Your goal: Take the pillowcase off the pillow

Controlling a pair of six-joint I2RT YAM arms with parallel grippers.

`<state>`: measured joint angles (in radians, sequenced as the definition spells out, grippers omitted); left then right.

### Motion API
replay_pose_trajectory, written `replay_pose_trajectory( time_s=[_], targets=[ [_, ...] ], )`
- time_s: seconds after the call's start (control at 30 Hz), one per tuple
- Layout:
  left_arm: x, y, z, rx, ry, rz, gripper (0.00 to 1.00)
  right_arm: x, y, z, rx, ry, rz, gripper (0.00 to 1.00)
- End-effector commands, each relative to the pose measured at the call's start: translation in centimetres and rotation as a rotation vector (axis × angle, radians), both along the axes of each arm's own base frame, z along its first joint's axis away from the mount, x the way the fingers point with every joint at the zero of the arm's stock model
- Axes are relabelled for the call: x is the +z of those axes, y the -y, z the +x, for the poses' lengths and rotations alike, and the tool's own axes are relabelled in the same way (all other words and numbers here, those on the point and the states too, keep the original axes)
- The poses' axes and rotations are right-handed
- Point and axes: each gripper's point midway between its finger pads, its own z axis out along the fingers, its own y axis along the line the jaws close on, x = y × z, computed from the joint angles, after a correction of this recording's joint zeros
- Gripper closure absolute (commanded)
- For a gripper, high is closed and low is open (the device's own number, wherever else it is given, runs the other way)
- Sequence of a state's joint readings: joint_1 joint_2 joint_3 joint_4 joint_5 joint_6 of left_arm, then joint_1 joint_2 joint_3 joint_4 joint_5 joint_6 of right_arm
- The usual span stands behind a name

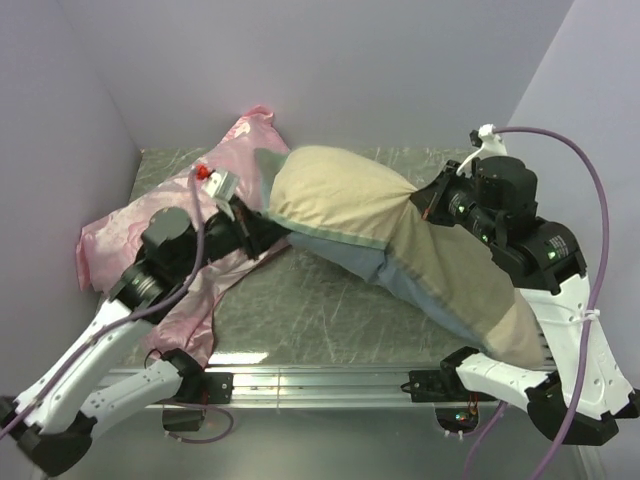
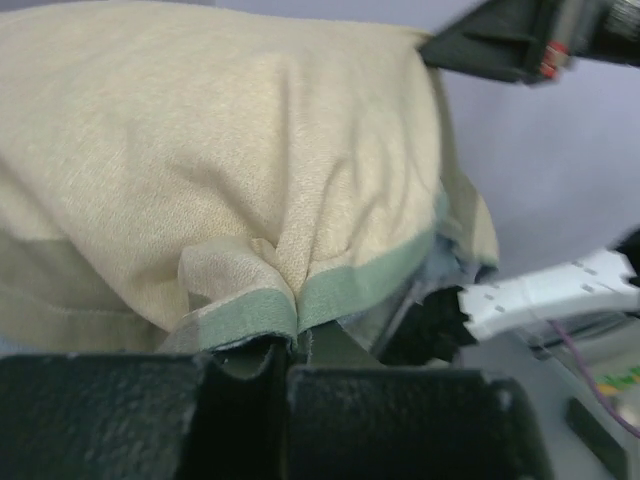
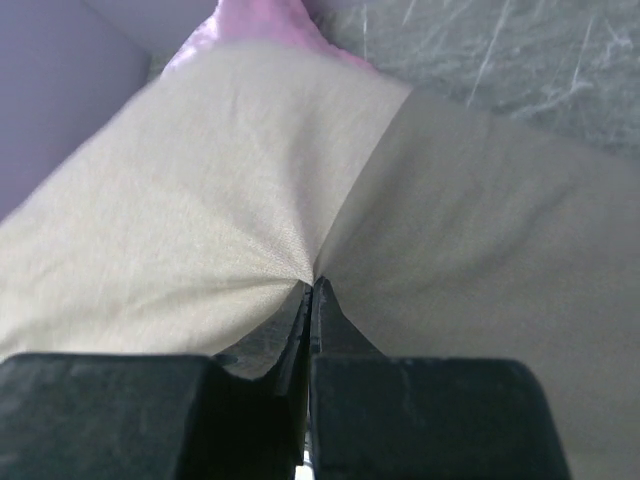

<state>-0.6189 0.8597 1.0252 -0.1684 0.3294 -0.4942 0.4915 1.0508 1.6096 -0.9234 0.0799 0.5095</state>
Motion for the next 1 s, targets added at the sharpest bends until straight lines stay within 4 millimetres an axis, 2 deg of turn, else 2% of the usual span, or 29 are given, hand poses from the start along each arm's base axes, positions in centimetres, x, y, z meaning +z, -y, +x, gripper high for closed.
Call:
replay_pose_trajectory(
  time_s=[0.0, 0.07, 0.1, 0.2, 0.23, 0.27, 0.3, 0.33, 0.37, 0.4, 0.43, 0.47, 0.5, 0.53, 0.63, 0.7, 0.73, 0.77, 0.8, 0.83, 0.9, 0.93, 0.97],
  targets=[
    [0.9, -0.9, -4.3, -0.033, -0.056, -0.037, 1.0, 11.3, 0.9, 0.1, -0.043, 0.321, 0.133, 1.0],
    [1.5, -1.5, -6.2, -0.061, -0.073, -0.056, 0.99, 11.4, 1.3, 1.2, -0.082, 0.304, 0.098, 1.0],
    [1.7, -1.5, -7.1, -0.082, -0.099, -0.072, 0.99, 12.5, 1.9, 1.3, -0.107, 0.331, 0.092, 1.0],
    [3.4, -1.9, -8.7, -0.118, -0.11, -0.109, 1.0, 12.1, 1.1, 3.9, -0.128, 0.309, 0.049, 1.0],
    [4.8, -2.1, -9.2, -0.131, -0.095, -0.129, 0.99, 10.6, 0.0, 5.9, -0.123, 0.269, 0.025, 1.0],
    [5.0, -2.0, -9.1, -0.134, -0.098, -0.128, 0.99, 9.8, -0.8, 6.9, -0.109, 0.247, 0.014, 1.0],
    [5.3, -2.0, -9.0, -0.128, -0.103, -0.126, 0.99, 8.4, -1.7, 8.1, -0.095, 0.214, 0.001, 1.0],
    [6.0, -2.3, -8.3, -0.084, -0.102, -0.132, 0.99, 6.1, -3.3, 10.3, -0.075, 0.165, -0.018, 1.0],
    [5.5, -2.0, -7.3, -0.052, -0.127, -0.113, 0.99, 4.3, -4.7, 11.2, -0.029, 0.128, -0.021, 1.0],
    [5.3, -2.0, -6.8, -0.031, -0.144, -0.111, 1.0, 1.3, -5.7, 12.4, -0.015, 0.068, -0.038, 1.0],
    [5.5, -1.7, -6.4, -0.026, -0.146, -0.118, 0.99, -1.3, -7.2, 14.5, -0.003, 0.037, -0.047, 1.0],
    [5.1, -0.8, -6.1, -0.052, -0.168, -0.108, 1.0, -3.3, -8.3, 15.3, 0.028, 0.006, -0.049, 1.0],
    [5.4, -0.1, -6.3, -0.083, -0.184, -0.125, 1.0, -6.0, -9.2, 16.0, 0.046, -0.04, -0.062, 1.0],
    [5.9, 0.8, -6.1, -0.109, -0.183, -0.137, 0.99, -8.7, -10.4, 17.5, 0.061, -0.072, -0.077, 1.0],
    [7.1, 1.5, -5.6, -0.075, -0.189, -0.134, 1.0, -13.0, -13.8, 18.7, 0.133, -0.115, -0.112, 1.0],
    [6.9, 0.8, -3.4, 0.055, -0.192, -0.111, 0.99, -13.5, -15.4, 19.3, 0.162, -0.103, -0.136, 1.0],
    [6.2, 0.7, -2.2, 0.113, -0.216, -0.071, 0.99, -15.3, -16.5, 19.3, 0.179, -0.139, -0.167, 1.0],
    [5.6, 0.9, -1.7, 0.129, -0.229, -0.05, 0.99, -15.6, -16.9, 19.5, 0.187, -0.144, -0.179, 1.0],
    [4.9, 0.3, -0.2, 0.217, -0.238, -0.035, 0.99, -14.9, -17.4, 19.8, 0.196, -0.128, -0.177, 1.0],
    [3.6, 0.5, 0.8, 0.251, -0.257, -0.002, 1.0, -15.7, -17.6, 19.8, 0.199, -0.15, -0.194, 1.0],
    [1.5, -0.2, 2.3, 0.337, -0.279, 0.051, 1.0, -15.1, -17.6, 20.0, 0.192, -0.143, -0.19, 0.93],
    [-0.4, -0.4, 2.9, 0.363, -0.306, 0.091, 1.0, -14.2, -17.2, 19.9, 0.177, -0.128, -0.187, 0.87],
    [-1.6, -0.8, 3.3, 0.383, -0.323, 0.107, 1.0, -13.6, -16.8, 19.8, 0.164, -0.119, -0.189, 0.73]
  ],
)
